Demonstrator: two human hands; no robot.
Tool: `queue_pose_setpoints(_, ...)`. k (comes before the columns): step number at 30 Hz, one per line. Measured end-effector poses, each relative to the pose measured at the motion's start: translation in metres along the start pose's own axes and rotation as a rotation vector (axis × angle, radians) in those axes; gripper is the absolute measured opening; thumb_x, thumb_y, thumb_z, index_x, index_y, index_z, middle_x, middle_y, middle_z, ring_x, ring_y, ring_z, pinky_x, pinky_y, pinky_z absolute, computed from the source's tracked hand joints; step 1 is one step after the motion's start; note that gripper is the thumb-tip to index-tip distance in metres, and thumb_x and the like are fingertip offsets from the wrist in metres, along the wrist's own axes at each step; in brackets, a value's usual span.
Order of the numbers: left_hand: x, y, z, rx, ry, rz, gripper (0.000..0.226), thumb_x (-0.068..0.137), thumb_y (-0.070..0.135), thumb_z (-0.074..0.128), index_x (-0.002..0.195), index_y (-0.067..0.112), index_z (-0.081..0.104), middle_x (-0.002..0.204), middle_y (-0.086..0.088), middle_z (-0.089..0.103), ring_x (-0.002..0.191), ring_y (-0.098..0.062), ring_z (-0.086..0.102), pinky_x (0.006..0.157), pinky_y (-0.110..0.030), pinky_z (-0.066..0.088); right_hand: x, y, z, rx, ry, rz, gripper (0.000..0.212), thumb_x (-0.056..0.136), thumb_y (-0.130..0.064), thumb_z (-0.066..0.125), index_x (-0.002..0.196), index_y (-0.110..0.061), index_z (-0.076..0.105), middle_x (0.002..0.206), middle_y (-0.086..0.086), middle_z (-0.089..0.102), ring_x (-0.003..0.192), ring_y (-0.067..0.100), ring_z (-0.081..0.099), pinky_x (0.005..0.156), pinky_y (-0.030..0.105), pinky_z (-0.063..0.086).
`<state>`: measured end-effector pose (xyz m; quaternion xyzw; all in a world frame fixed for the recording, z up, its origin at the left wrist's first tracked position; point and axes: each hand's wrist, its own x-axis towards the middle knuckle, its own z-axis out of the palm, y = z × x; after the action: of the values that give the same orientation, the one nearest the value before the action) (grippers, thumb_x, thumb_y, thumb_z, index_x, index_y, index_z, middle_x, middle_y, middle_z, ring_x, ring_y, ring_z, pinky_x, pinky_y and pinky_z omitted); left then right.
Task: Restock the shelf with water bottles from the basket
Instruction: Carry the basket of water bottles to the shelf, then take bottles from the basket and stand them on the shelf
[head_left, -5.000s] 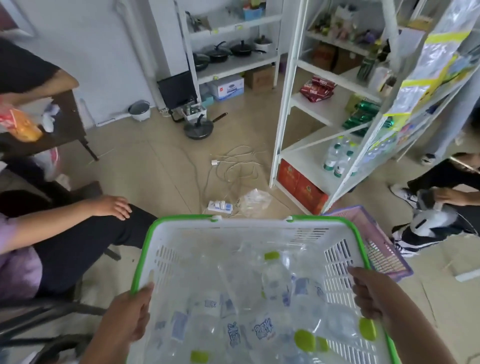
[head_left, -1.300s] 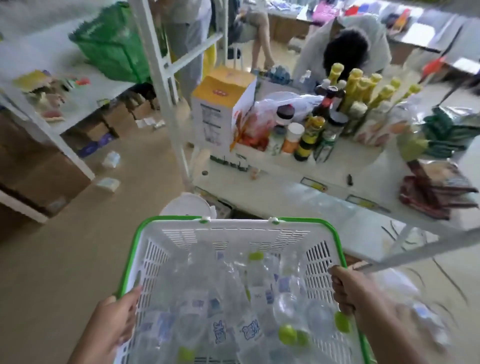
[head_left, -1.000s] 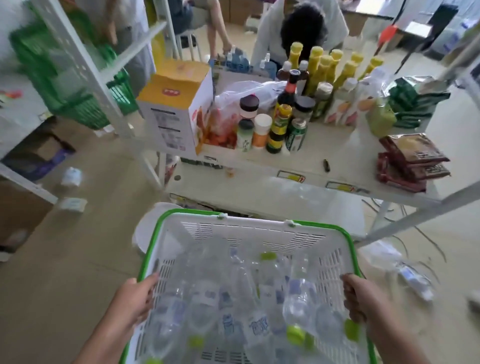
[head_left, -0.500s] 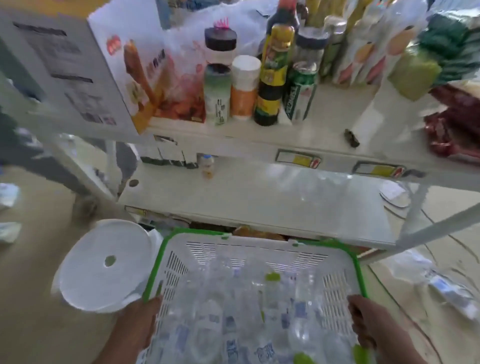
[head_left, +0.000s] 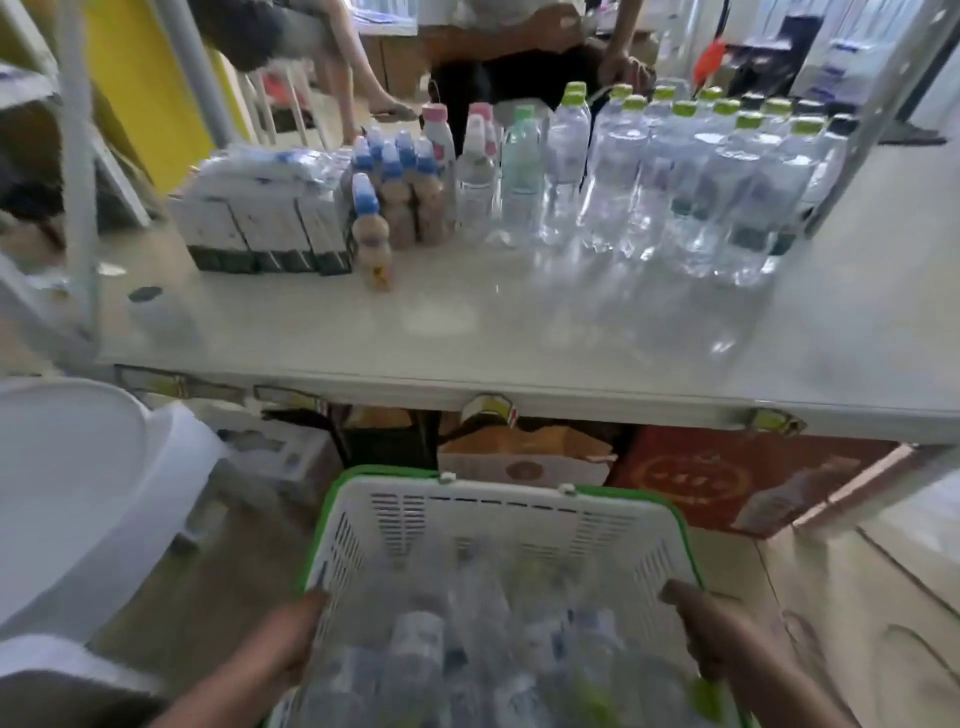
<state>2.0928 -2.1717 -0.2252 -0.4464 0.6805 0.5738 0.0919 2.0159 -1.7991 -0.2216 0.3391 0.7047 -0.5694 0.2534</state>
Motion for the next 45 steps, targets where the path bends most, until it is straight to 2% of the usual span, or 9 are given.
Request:
queue_pose_setpoints(2, 0.002, 0.004, 0.007, -0.026, -0.051, 0.006, 0.050, 0.099, 0.009, 0.041, 0.050, 0.007, 0.036, 0.021, 0.003, 0.031, 0.014, -0.007, 0.027, 0.025, -0.008, 0.020, 0.012, 0.000, -0.001, -0.043, 0.059, -0.006, 0.041, 0.083, -0.014, 0.061, 0.051, -0.018, 0.035, 0.040, 0.000, 0.022, 0.033, 0.010, 0.018, 0.043, 0.013, 0.015)
queue_pose_setpoints(6, 0.024, -0.005, 0.006, 0.084, 0.013, -0.021, 0.045, 0.096, 0.017, 0.048, 0.052, 0.012, 0.038, 0.029, 0.000, 0.031, 0.023, -0.014, 0.026, 0.045, -0.020, 0.022, 0.022, 0.006, -0.010, -0.060, 0.051, 0.003, 0.037, 0.083, -0.014, 0.060, 0.056, -0.019, 0.036, 0.040, -0.002, 0.023, 0.031, 0.010, 0.019, 0.042, 0.013, 0.017)
queue_pose_setpoints(17, 0.055, -0.007, 0.040, 0.066, 0.022, -0.113, 0.036, 0.094, 0.015, 0.048, 0.058, 0.007, 0.046, 0.044, -0.008, 0.041, 0.033, -0.015, 0.033, 0.042, -0.014, 0.026, 0.065, 0.012, -0.008, -0.102, 0.191, -0.033, 0.030, 0.086, -0.016, 0.059, 0.059, -0.009, 0.049, 0.047, 0.007, 0.038, 0.041, 0.014, 0.032, 0.044, 0.018, 0.025)
queue_pose_setpoints(23, 0.063, -0.003, 0.044, 0.061, 0.007, -0.153, 0.037, 0.094, 0.015, 0.051, 0.059, 0.008, 0.044, 0.029, 0.001, 0.033, 0.021, -0.011, 0.027, 0.038, -0.008, 0.027, 0.078, 0.011, -0.012, -0.117, 0.207, -0.026, 0.029, 0.088, -0.020, 0.057, 0.062, -0.010, 0.051, 0.046, 0.006, 0.039, 0.041, 0.014, 0.033, 0.046, 0.021, 0.025)
queue_pose_setpoints(30, 0.071, -0.001, 0.052, 0.096, 0.052, -0.129, 0.039, 0.094, 0.023, 0.057, 0.061, 0.006, 0.047, 0.048, -0.006, 0.038, 0.038, -0.015, 0.031, 0.036, -0.012, 0.028, 0.092, -0.004, -0.015, -0.104, 0.149, -0.052, 0.032, 0.091, -0.023, 0.054, 0.064, -0.008, 0.050, 0.050, 0.005, 0.037, 0.042, 0.014, 0.031, 0.044, 0.019, 0.024)
queue_pose_setpoints(36, 0.067, 0.006, 0.057, 0.346, 0.104, -0.056, 0.023, 0.093, 0.021, 0.056, 0.088, -0.002, 0.056, 0.072, -0.016, 0.055, 0.050, -0.022, 0.047, 0.043, -0.020, 0.032, 0.105, -0.014, -0.016, -0.142, 0.143, -0.108, 0.035, 0.094, -0.029, 0.053, 0.068, -0.005, 0.053, 0.053, 0.007, 0.042, 0.045, 0.016, 0.035, 0.046, 0.023, 0.027)
queue_pose_setpoints(41, 0.057, 0.015, 0.052, 0.643, 0.082, -0.026, 0.033, 0.093, 0.022, 0.055, 0.113, -0.004, 0.055, 0.086, -0.013, 0.061, 0.063, -0.018, 0.052, 0.049, -0.023, 0.037, 0.119, -0.012, -0.013, -0.240, 0.186, -0.136, 0.037, 0.091, -0.035, 0.054, 0.077, -0.001, 0.059, 0.060, 0.013, 0.051, 0.052, 0.023, 0.047, 0.050, 0.029, 0.037)
queue_pose_setpoints(43, 0.054, 0.018, 0.049, 0.788, 0.090, -0.049, 0.056, 0.092, 0.024, 0.055, 0.137, -0.002, 0.033, 0.111, -0.017, 0.058, 0.086, -0.025, 0.058, 0.067, -0.029, 0.046, 0.122, -0.014, -0.012, -0.258, 0.192, -0.134, 0.038, 0.090, -0.036, 0.054, 0.081, 0.000, 0.061, 0.062, 0.014, 0.053, 0.053, 0.025, 0.049, 0.051, 0.031, 0.039)
queue_pose_setpoints(45, 0.049, 0.022, 0.053, 0.953, 0.123, 0.043, 0.066, 0.092, 0.022, 0.051, 0.145, 0.005, 0.015, 0.137, -0.020, 0.039, 0.117, -0.034, 0.046, 0.092, -0.038, 0.043, 0.120, -0.018, -0.011, -0.264, 0.192, -0.121, 0.039, 0.091, -0.034, 0.054, 0.082, 0.003, 0.061, 0.061, 0.015, 0.053, 0.052, 0.025, 0.049, 0.050, 0.031, 0.039)
